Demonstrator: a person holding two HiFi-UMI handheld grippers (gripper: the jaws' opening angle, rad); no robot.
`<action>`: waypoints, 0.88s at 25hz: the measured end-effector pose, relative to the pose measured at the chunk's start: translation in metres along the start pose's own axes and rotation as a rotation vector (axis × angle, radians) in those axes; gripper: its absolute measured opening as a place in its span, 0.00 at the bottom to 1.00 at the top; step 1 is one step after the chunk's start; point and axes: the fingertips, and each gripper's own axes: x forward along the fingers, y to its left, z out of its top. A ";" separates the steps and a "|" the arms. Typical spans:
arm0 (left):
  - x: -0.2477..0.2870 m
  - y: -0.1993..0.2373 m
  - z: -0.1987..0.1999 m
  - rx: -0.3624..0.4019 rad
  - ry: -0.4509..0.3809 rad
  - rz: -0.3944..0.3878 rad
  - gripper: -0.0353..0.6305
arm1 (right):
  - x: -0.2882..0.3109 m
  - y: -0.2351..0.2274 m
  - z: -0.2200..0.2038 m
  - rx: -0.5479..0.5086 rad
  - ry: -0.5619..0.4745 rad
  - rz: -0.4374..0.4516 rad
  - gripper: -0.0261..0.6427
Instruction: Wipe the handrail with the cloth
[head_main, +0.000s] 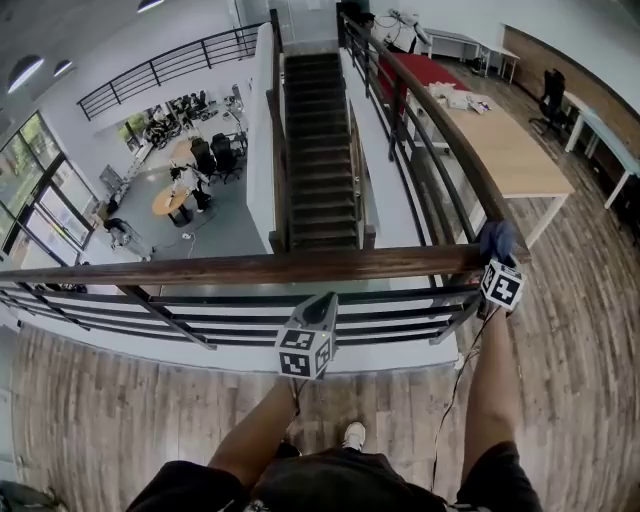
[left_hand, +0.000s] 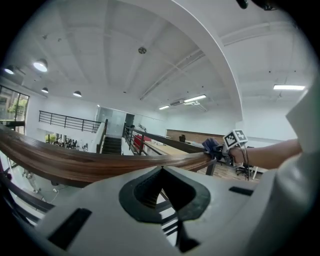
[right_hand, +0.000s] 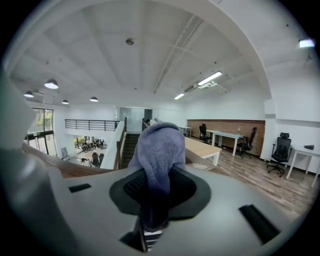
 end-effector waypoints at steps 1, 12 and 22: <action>-0.006 0.011 -0.001 -0.008 -0.006 0.020 0.06 | -0.009 0.025 0.003 0.006 -0.039 0.051 0.15; -0.153 0.187 -0.034 -0.113 -0.060 0.222 0.06 | -0.205 0.414 -0.035 -0.061 -0.182 0.635 0.15; -0.254 0.364 -0.077 -0.219 -0.052 0.532 0.06 | -0.245 0.687 -0.093 -0.163 -0.066 0.997 0.15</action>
